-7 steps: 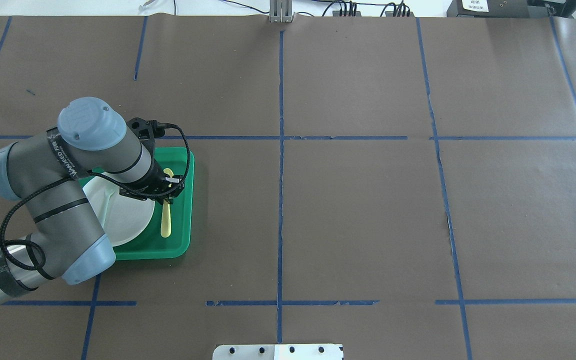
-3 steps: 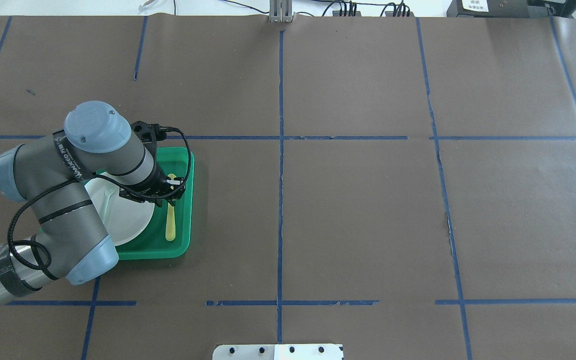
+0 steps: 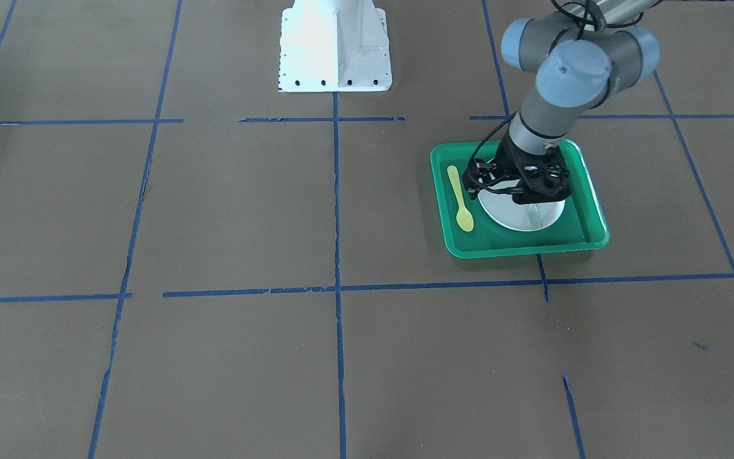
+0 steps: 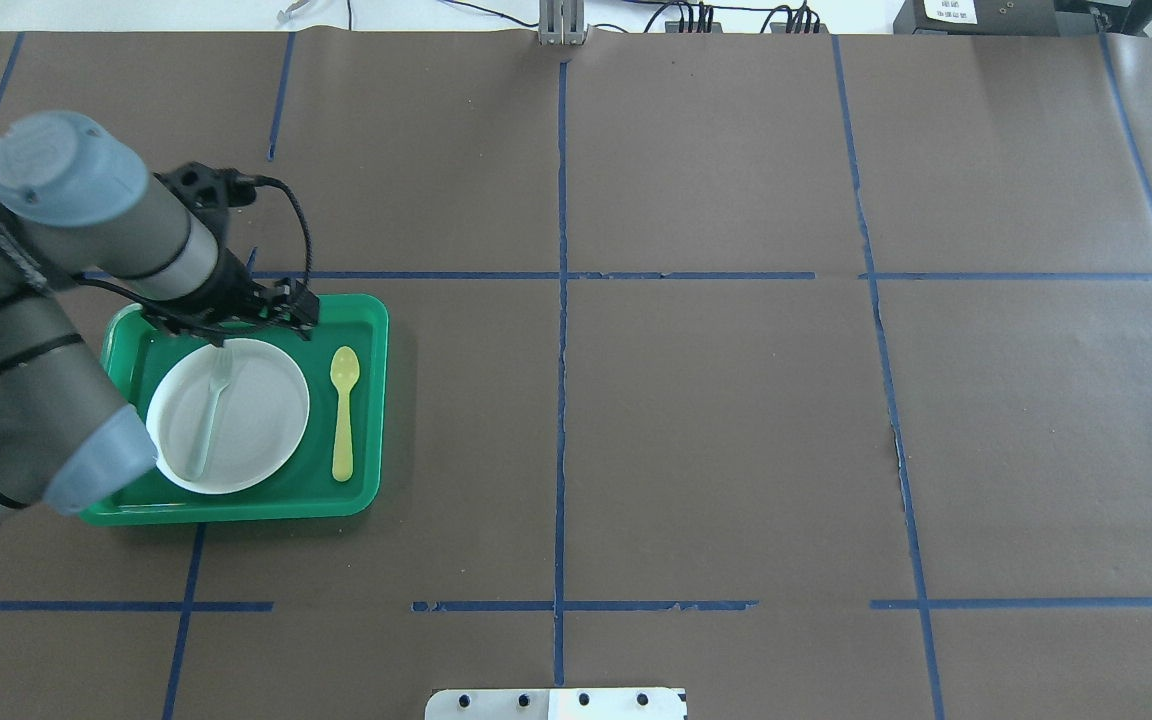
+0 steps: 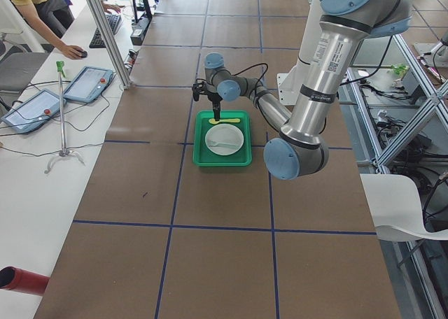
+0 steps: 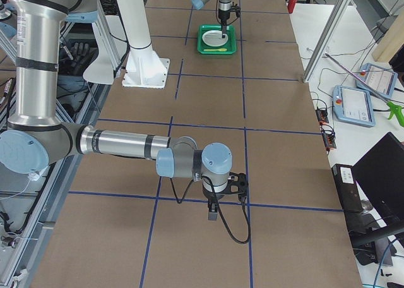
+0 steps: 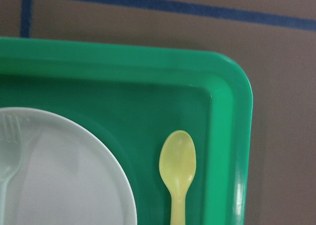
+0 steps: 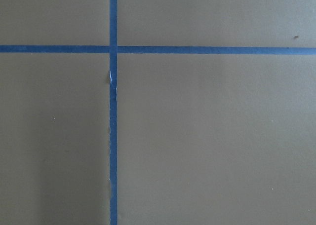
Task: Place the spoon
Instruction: 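Open the left gripper and lift it away from the spoon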
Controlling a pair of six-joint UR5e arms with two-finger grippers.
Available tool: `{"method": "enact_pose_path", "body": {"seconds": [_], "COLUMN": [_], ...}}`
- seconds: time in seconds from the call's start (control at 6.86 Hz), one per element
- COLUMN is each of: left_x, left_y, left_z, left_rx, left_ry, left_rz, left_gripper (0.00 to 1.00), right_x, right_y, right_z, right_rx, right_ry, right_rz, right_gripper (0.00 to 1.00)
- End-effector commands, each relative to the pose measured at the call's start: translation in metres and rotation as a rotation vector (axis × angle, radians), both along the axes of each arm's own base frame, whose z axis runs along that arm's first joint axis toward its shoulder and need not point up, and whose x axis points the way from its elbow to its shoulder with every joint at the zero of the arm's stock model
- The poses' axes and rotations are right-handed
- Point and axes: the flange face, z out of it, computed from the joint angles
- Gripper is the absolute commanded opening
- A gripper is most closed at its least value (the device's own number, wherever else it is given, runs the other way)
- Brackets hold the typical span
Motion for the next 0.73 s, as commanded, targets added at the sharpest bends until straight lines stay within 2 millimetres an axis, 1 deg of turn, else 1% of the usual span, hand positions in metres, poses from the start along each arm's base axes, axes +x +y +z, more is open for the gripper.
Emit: {"method": "enact_pose_path", "body": {"seconds": [0.0,0.15,0.29,0.44,0.58], "left_x": [-0.167,-0.248,-0.318,-0.370,-0.410], "left_y": [-0.044,-0.042,-0.029,-0.017,0.001], "left_z": [0.061,0.113,0.163,0.220,0.262], "left_rx": [0.134,0.136,0.156,0.173,0.154], "left_ry": [-0.130,-0.148,-0.153,-0.176,-0.182], "left_rz": [0.072,0.084,0.122,0.189,0.202], "left_gripper": [1.00,1.00,1.00,1.00,1.00], "right_x": [0.000,0.000,0.000,0.000,0.000], "right_y": [0.000,0.000,0.000,0.000,0.000], "right_z": [0.000,0.000,0.000,0.000,0.000], "right_rx": [0.000,0.000,0.001,0.000,0.001], "right_ry": [0.000,0.000,0.000,0.000,0.000], "right_rz": [0.000,0.000,-0.001,0.000,0.000], "right_gripper": [1.00,1.00,1.00,1.00,1.00]}}
